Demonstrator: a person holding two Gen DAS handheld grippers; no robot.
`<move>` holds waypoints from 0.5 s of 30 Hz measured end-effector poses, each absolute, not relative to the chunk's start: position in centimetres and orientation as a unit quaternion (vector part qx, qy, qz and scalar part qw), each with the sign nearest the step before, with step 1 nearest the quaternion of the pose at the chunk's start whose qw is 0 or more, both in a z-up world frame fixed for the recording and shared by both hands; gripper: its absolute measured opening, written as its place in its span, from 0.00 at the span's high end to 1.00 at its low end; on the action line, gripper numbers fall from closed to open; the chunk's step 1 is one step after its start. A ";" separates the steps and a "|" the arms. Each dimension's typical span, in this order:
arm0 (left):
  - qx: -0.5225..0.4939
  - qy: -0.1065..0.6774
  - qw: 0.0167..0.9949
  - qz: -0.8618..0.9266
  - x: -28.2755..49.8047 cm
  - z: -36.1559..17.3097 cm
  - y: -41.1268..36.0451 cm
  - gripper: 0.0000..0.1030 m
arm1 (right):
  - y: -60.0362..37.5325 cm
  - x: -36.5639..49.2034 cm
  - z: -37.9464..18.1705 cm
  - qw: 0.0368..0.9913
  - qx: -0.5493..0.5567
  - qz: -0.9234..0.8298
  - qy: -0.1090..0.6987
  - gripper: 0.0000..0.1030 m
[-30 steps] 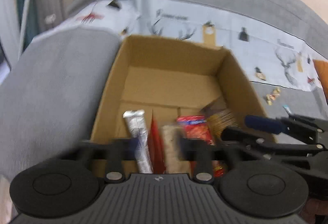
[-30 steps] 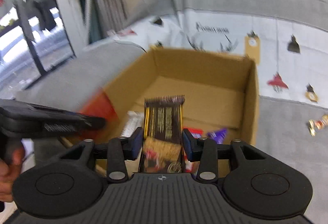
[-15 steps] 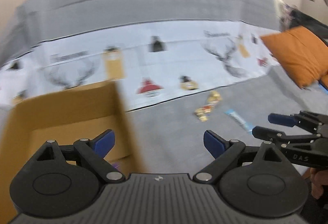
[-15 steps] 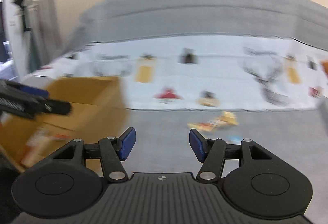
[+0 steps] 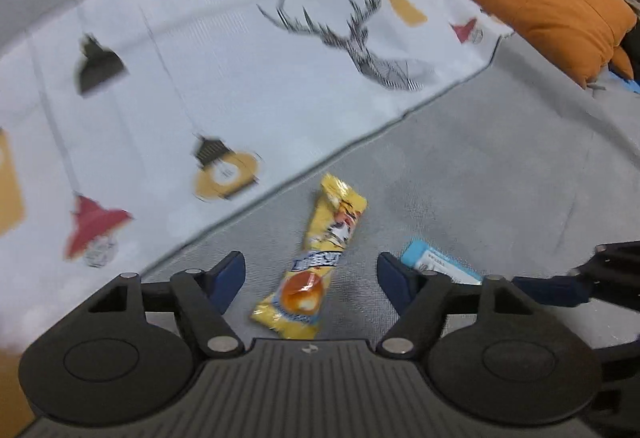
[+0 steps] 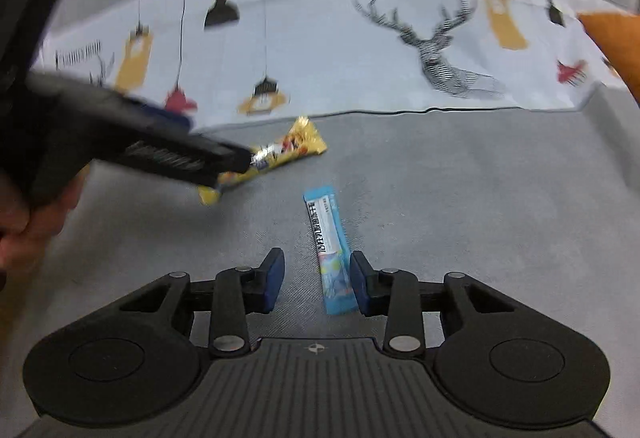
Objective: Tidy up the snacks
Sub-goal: 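Move both tools back to the yellow candy and blue stick, then grasp the yellow candy with the left tool while the right tool grasps the blue stick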
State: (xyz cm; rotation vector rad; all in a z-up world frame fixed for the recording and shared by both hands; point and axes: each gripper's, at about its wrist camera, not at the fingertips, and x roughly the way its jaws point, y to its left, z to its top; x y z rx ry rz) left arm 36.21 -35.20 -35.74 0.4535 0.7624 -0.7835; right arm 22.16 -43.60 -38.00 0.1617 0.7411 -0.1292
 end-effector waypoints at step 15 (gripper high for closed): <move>0.186 0.462 0.811 -0.307 27.0 -36.0 -27.9 0.74 | -44.2 16.9 -38.0 0.918 0.139 -0.081 0.363 0.83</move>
